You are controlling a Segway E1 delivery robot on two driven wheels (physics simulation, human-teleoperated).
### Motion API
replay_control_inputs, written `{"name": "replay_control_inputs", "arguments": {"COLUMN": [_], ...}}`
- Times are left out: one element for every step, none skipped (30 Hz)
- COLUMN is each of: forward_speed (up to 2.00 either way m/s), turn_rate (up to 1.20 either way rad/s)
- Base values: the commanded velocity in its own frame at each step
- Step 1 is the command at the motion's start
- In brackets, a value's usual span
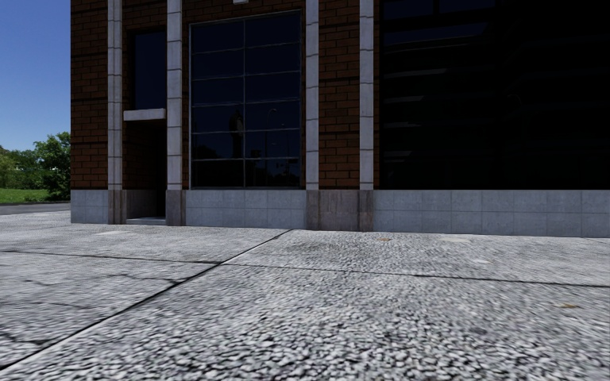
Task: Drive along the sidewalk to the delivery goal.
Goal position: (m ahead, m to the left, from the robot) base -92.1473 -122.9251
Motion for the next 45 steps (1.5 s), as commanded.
{"name": "replay_control_inputs", "arguments": {"forward_speed": [0.00,0.00,0.00,0.00,0.00,0.00,0.00,0.00,0.00,0.00,0.00,0.00,0.00,0.00,0.00,0.00,0.00,0.00,0.00,0.00,0.00,0.00,0.00,0.00,0.00,0.00,0.00,0.00,0.00,0.00,1.77,2.00,2.00,2.00,2.00,2.00,2.00,2.00,2.00,2.00,2.00,2.00,2.00,2.00,2.00], "turn_rate": [0.00,0.00,0.00,0.00,0.00,0.00,0.00,0.00,0.00,0.00,0.00,0.00,0.00,0.00,0.00,0.00,0.00,0.00,0.00,0.00,0.00,0.00,0.00,0.00,0.00,0.00,0.00,0.00,0.00,0.00,-0.04,-0.12,-0.27,-0.27,-0.42,-0.48,-0.55,-0.60,-0.60,-0.62,-0.64,-0.66,-0.66,-0.69,-0.70]}}
